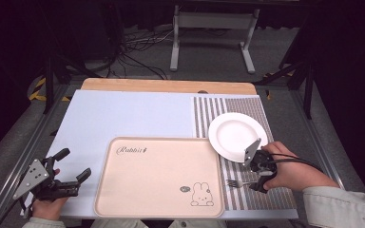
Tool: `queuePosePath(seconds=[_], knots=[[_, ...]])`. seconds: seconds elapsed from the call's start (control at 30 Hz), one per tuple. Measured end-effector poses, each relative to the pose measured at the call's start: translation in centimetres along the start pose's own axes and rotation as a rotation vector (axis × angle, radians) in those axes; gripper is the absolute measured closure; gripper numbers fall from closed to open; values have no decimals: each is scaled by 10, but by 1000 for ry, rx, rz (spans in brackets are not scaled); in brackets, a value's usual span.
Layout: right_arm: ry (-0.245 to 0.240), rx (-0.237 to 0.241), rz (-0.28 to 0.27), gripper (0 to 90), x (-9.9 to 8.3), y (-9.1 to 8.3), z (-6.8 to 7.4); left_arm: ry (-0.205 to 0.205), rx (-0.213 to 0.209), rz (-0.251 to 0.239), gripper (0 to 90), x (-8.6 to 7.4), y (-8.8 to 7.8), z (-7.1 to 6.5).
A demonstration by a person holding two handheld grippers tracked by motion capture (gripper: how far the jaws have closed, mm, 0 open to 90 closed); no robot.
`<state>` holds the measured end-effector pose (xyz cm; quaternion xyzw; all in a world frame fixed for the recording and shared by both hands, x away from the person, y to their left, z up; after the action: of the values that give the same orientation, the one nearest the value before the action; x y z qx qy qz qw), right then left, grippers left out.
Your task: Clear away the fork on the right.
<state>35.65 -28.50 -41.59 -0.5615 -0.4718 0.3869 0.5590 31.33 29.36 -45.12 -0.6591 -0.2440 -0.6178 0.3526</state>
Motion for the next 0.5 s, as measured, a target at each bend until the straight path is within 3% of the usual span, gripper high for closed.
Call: queuePosePath(seconds=[0.13,0.37,0.47,0.5], knots=[[-40,21,66,120,1,7,2,-2,0,-3,2,0,1,0],[-82,24,76,210,4,12,4,0,4,2,2,0,0,0],[-79,21,76,268,4,13,4,-7,2,1,3,0,0,0],[-101,20,80,333,4,16,3,-11,3,-2,3,0,0,1]])
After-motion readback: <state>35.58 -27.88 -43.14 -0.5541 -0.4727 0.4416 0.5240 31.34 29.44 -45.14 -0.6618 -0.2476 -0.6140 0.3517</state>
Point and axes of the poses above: each handheld gripper's, and its own axes: y roughly forward along the jaws, x roughly out of its top, z roughly to its left, the point moved 3 cm from there along y, roughly forward along the jaws, and after that the axes turned 1 degree about z, right-handed, at the moved point
